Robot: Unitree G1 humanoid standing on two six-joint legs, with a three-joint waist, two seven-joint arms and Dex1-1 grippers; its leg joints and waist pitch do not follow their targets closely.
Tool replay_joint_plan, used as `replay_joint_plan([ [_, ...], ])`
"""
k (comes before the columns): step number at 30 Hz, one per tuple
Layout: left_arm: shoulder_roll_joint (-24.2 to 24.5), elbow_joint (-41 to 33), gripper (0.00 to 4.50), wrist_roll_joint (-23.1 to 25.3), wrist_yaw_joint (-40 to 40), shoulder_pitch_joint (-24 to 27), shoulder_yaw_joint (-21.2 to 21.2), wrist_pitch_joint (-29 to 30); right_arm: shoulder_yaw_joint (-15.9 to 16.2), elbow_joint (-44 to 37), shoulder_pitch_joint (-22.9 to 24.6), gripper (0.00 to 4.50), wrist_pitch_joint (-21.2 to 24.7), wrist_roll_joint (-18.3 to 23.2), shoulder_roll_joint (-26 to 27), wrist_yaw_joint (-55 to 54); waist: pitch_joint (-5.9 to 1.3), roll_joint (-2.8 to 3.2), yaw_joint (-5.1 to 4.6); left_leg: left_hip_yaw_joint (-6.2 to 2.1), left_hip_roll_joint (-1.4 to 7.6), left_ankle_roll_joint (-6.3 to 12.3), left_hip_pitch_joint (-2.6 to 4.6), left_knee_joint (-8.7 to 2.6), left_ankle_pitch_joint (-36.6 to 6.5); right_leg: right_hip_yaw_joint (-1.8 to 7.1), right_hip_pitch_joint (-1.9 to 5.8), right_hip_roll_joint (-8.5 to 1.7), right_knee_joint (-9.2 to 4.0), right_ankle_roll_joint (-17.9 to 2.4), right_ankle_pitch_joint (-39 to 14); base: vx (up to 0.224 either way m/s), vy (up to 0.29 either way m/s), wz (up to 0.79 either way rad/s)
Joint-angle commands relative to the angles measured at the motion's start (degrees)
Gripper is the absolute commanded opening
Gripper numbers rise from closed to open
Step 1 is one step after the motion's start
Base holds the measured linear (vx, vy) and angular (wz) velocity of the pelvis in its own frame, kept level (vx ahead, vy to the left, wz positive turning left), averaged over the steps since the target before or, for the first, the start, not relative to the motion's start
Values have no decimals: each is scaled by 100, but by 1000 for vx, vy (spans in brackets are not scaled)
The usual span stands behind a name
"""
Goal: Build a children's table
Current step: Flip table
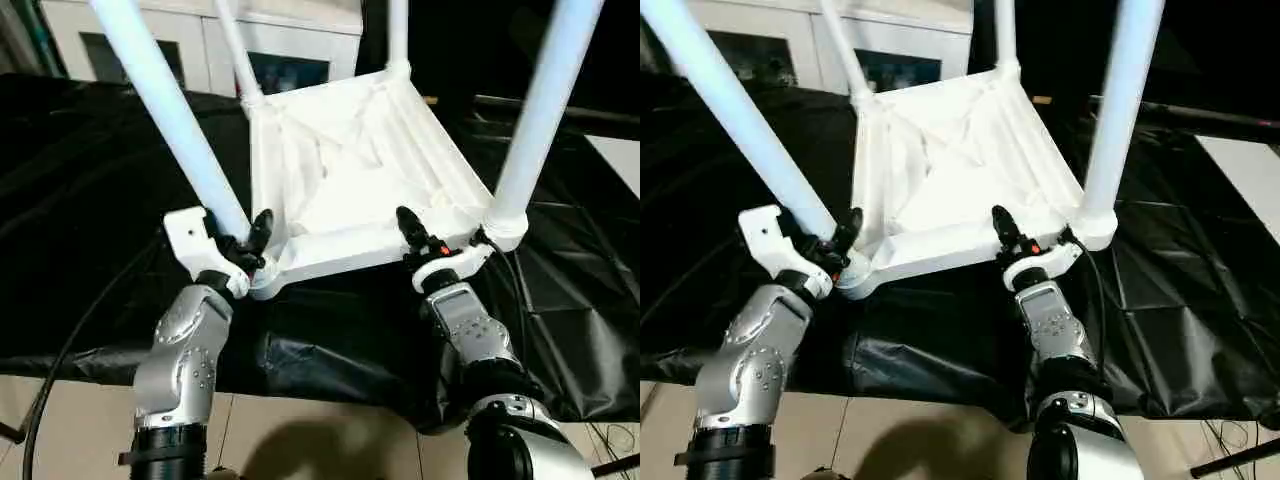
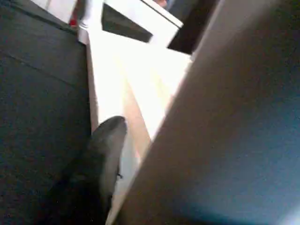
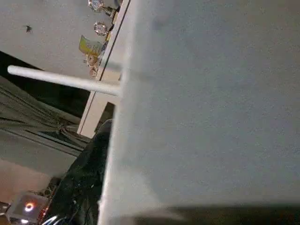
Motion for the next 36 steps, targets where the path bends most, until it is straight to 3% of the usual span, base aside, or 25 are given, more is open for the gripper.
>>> replay_joint_plan([
  [1,-2,-37,348,-44,130,-8,178,-141,57,-145,-112,208,-200,-304,-241,-140,-410,-64,37,104,-31,244,78,-332,-906,53,279,-152,-362,-959,-743,0,0,0],
  [2,62,-49,362,-195,117,-35,455,-423,72,-162,-113,208,-276,-387,-304,-152,-407,-84,37,104,-35,237,73,-332,-934,52,281,-159,-368,-944,-830,0,0,0],
  [4,93,-74,374,-298,81,-34,592,-577,69,-150,-120,208,-295,-405,-334,-146,-412,-79,21,98,-36,205,62,-336,-946,53,287,-163,-370,-918,-900,0,0,0],
  [7,156,-231,376,-844,-130,37,1153,-1089,126,-128,-123,208,-409,-562,-438,-127,-399,-81,-2,94,-35,150,67,-348,-1025,54,273,-161,-374,-899,-1034,0,0,0],
  [12,322,-267,376,-1187,-88,39,1768,-1476,100,-177,-140,208,-482,-637,-542,-173,-409,-96,-10,101,-42,162,73,-337,-967,64,274,-144,-353,-906,-861,0,0,0],
  [14,600,-121,376,-1514,64,-98,2372,-1853,103,-159,-156,208,-558,-738,-696,-216,-402,-113,-24,102,-40,160,79,-343,-983,66,271,-138,-355,-878,-892,0,0,0],
  [18,955,143,376,-1837,60,-306,2764,-2050,127,-158,-155,208,-586,-787,-848,-213,-392,-110,-9,105,-45,89,113,-349,-1117,74,240,-133,-370,-823,-1106,0,0,0],
  [21,1212,248,376,-1862,-141,-318,2705,-1940,98,-110,-171,208,-638,-794,-964,-253,-393,-82,1,99,-38,-5,136,-366,-1208,75,222,-126,-368,-759,-1136,0,0,0],
  [24,1261,208,376,-1809,-302,-234,2439,-1853,96,-85,-167,208,-674,-799,-1022,-282,-404,-96,-5,96,-36,-53,133,-370,-1210,74,233,-123,-353,-758,-1052,0,0,0],
  [27,1200,209,406,-2129,-227,-284,2474,-1771,109,-186,-105,208,-726,-862,-1086,-356,-419,-96,4,107,-46,-44,126,-356,-1072,82,253,-119,-319,-848,-736,0,0,0],
  [31,1280,178,428,-2455,-444,-225,2285,-1507,89,-281,-32,208,-696,-874,-1206,-354,-412,-92,34,113,-48,-62,141,-358,-1175,86,248,-117,-337,-830,-899,0,0,0],
  [32,1398,252,441,-2399,-418,-121,2072,-1017,19,-306,-5,208,-693,-840,-1270,-382,-405,-82,46,110,-43,-76,142,-368,-1226,88,242,-118,-345,-803,-978,0,0,0],
  [34,1448,283,441,-2366,-402,-84,1997,-834,0,-315,1,208,-692,-829,-1283,-396,-395,-78,64,114,-39,-108,167,-368,-1327,86,223,-105,-348,-743,-1093,0,0,0],
  [36,1868,396,450,-1385,-574,249,1219,-406,-23,-313,21,208,-711,-831,-1331,-405,-384,-61,110,111,-33,-103,196,-383,-1532,86,191,-98,-410,-598,-1430,0,0,0],
])
